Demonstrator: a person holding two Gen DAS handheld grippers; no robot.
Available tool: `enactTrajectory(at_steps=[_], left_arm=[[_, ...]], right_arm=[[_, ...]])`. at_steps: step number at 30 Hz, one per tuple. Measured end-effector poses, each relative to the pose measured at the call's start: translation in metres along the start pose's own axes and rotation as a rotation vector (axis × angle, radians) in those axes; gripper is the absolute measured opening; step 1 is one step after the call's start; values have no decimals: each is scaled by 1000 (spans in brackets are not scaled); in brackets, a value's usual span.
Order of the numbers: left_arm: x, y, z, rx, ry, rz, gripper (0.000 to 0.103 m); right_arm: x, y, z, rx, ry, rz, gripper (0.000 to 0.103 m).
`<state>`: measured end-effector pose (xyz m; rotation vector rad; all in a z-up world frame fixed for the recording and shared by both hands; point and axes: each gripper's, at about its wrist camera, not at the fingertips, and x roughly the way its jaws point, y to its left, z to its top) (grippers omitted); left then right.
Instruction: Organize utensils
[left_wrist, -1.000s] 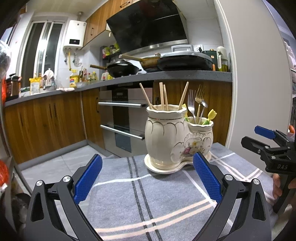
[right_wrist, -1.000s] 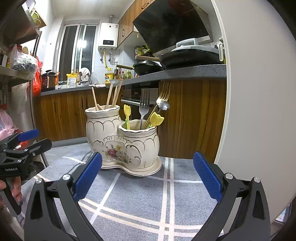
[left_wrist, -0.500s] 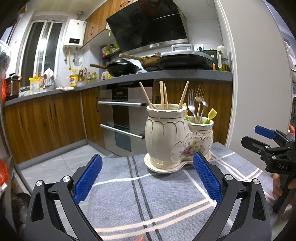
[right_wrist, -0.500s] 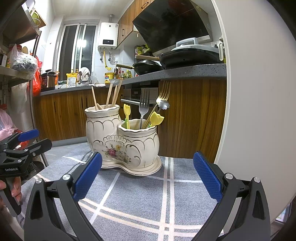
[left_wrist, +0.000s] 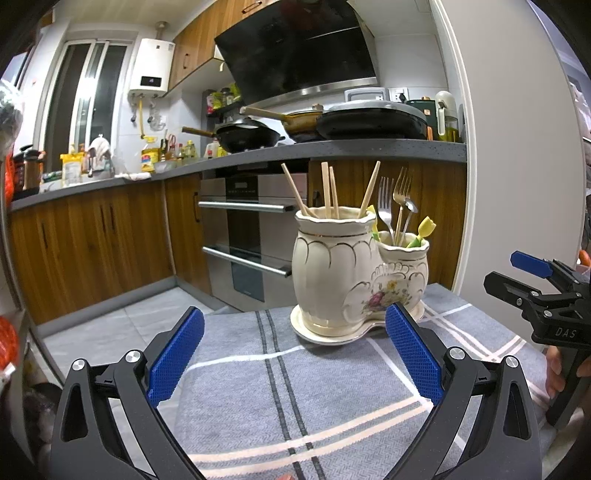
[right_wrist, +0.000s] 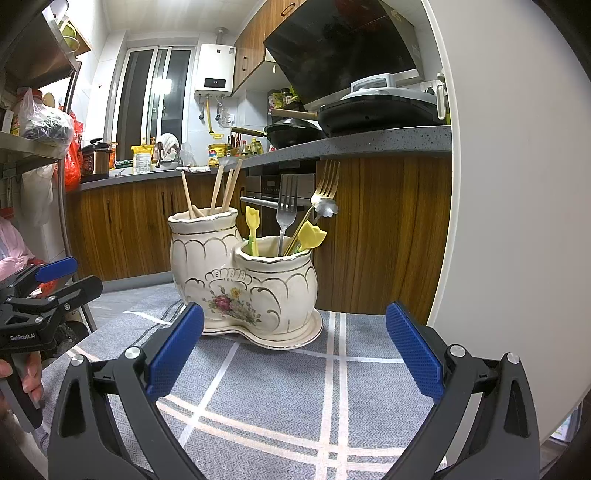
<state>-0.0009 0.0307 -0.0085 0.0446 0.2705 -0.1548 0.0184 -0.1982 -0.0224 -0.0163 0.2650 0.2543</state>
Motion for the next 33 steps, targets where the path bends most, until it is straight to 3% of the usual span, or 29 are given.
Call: enactTrajectory(at_steps=[33], left_arm=[[2,4,-1,-8,10,12,98]], right_arm=[[0,-1,0,0,1,1,97]])
